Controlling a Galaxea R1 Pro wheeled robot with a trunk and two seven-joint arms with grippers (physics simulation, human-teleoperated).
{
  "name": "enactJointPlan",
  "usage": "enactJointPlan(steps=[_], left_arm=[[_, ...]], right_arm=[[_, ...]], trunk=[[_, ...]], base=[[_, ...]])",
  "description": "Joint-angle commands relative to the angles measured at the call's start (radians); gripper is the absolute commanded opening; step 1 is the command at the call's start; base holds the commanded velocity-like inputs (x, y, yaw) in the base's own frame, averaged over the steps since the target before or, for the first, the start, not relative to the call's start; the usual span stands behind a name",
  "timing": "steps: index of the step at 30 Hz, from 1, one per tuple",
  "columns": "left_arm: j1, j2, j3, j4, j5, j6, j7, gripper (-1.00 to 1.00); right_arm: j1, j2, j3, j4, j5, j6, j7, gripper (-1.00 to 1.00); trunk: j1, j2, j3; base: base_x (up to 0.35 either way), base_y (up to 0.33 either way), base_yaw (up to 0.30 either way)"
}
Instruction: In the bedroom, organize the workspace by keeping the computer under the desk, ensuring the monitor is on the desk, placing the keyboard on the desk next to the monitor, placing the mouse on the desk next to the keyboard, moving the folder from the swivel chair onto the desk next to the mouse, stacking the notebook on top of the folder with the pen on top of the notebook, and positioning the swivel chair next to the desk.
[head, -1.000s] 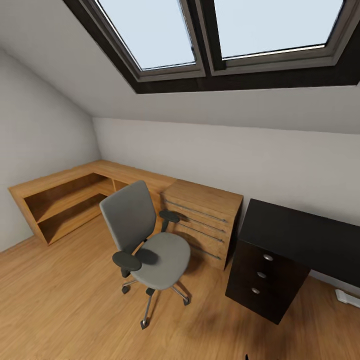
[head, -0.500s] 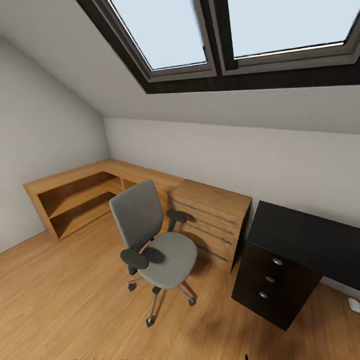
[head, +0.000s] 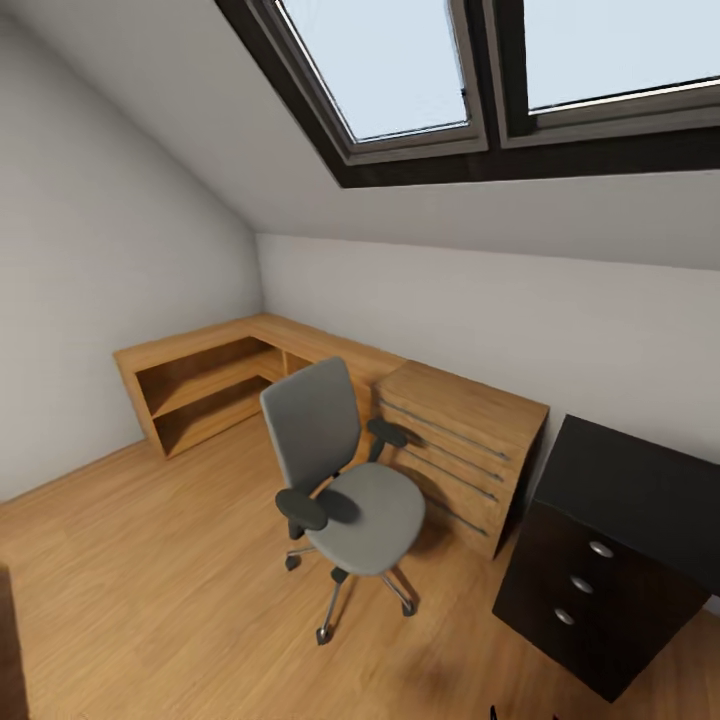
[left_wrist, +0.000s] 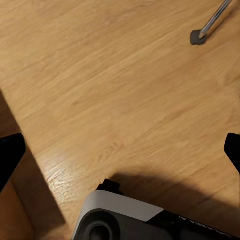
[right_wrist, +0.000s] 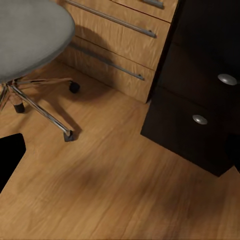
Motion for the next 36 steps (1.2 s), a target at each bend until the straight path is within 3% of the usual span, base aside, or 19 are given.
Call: enactJointPlan(steps=[1, 14, 25, 28, 30, 31, 33, 36], left_arm=[[-0.001, 0.001, -0.008, 0.0, 0.01, -0.006, 0.007, 1.0], [-0.001, 0.001, -0.008, 0.002, 0.01, -0.006, 0.007, 1.0], [-0.001, 0.008, 0.003, 0.002, 0.019, -0.023, 0.008, 1.0], [-0.001, 0.017, 0.046, 0.003, 0.055, -0.022, 0.006, 1.0], [-0.001, 0.025, 0.092, 0.003, 0.097, -0.012, -0.008, 1.0], [-0.001, 0.034, 0.115, 0.003, 0.125, 0.006, -0.032, 1.0], [-0.002, 0.048, 0.13, 0.002, 0.146, 0.034, -0.069, 1.0], [-0.006, 0.089, 0.149, 0.002, 0.173, 0.134, -0.18, 1.0]], right_arm=[[-0.001, -0.001, 0.008, 0.0, -0.003, -0.004, -0.008, 1.0], [-0.001, 0.0, 0.011, 0.024, 0.001, -0.008, -0.008, 1.0], [-0.001, 0.0, 0.011, 0.032, 0.006, -0.008, -0.008, 1.0], [-0.001, -0.001, 0.011, 0.032, 0.009, -0.008, -0.008, 1.0], [-0.001, -0.001, 0.011, 0.032, 0.01, -0.008, -0.008, 1.0], [-0.001, -0.001, 0.011, 0.032, 0.01, -0.008, -0.008, 1.0], [-0.001, -0.001, 0.011, 0.032, 0.01, -0.008, -0.008, 1.0], [-0.001, -0.001, 0.01, 0.032, 0.011, -0.008, -0.008, 1.0]], trunk=[[0.0, -0.002, -0.002], [0.0, -0.002, -0.002], [0.0, -0.002, -0.002], [0.0, -0.002, -0.002], [0.0, -0.002, -0.002], [0.0, -0.002, -0.002], [0.0, -0.002, -0.002], [0.0, -0.002, -0.002]], base=[[-0.049, -0.249, 0.278], [-0.074, -0.28, 0.279], [-0.012, -0.031, 0.28], [-0.001, -0.002, 0.28], [0.0, -0.001, 0.281], [0.0, 0.0, 0.281], [0.0, 0.0, 0.281], [0.0, 0.0, 0.281]])
